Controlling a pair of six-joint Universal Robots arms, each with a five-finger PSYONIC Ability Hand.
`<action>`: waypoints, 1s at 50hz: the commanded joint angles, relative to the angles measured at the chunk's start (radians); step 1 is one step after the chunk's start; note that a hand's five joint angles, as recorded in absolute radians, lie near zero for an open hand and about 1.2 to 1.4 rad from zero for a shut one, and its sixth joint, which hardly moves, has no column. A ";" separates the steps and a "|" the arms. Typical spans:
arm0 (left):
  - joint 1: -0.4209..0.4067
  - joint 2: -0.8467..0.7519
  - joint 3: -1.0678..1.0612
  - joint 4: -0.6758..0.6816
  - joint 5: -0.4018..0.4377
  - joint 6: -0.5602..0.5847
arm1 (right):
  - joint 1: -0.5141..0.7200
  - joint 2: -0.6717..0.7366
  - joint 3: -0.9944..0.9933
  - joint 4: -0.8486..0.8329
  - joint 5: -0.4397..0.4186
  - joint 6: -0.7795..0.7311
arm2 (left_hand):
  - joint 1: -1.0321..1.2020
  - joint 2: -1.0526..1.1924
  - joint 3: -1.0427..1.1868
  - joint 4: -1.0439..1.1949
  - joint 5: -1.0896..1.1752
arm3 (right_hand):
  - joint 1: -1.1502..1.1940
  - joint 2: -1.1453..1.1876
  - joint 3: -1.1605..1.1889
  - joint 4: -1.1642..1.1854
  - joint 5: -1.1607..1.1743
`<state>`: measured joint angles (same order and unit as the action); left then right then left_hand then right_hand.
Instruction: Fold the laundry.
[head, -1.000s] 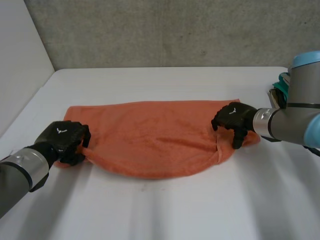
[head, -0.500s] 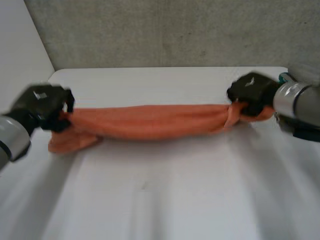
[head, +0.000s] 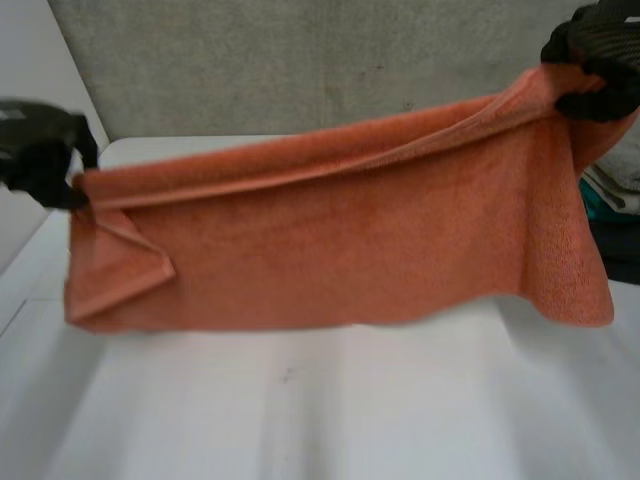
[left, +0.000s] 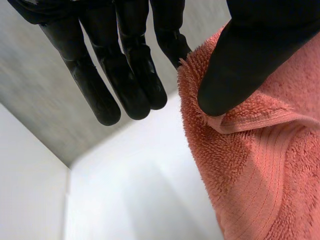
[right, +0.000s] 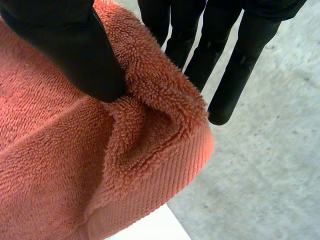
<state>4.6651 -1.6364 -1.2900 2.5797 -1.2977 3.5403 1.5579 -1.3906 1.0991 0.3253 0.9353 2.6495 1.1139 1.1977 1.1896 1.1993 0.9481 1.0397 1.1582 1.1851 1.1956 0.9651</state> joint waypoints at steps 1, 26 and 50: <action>-0.061 -0.215 0.052 0.068 -0.055 0.083 | 0.022 0.154 0.031 -0.118 0.043 -0.040 | 0.282 0.199 0.207 0.197 0.274 | 0.357 0.238 0.211 0.201 0.257; -0.101 -0.224 0.249 0.791 -0.140 -0.256 | 0.139 0.286 0.008 -1.119 0.309 0.466 | 0.282 0.199 0.207 0.197 0.274 | 0.357 0.238 0.211 0.201 0.257; -0.055 -0.346 -0.460 0.975 0.084 0.152 | 0.085 0.371 0.508 -0.757 0.109 0.052 | 0.187 0.103 0.111 0.101 0.178 | 0.357 0.238 0.211 0.201 0.257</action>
<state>4.5954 -1.9473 -1.7077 3.5390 -1.2420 3.5846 1.6621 -1.0212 1.5687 -0.5174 1.0376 2.7696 1.1139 1.1991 1.1929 1.1997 0.9755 1.0397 1.1720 1.1890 1.1992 1.0206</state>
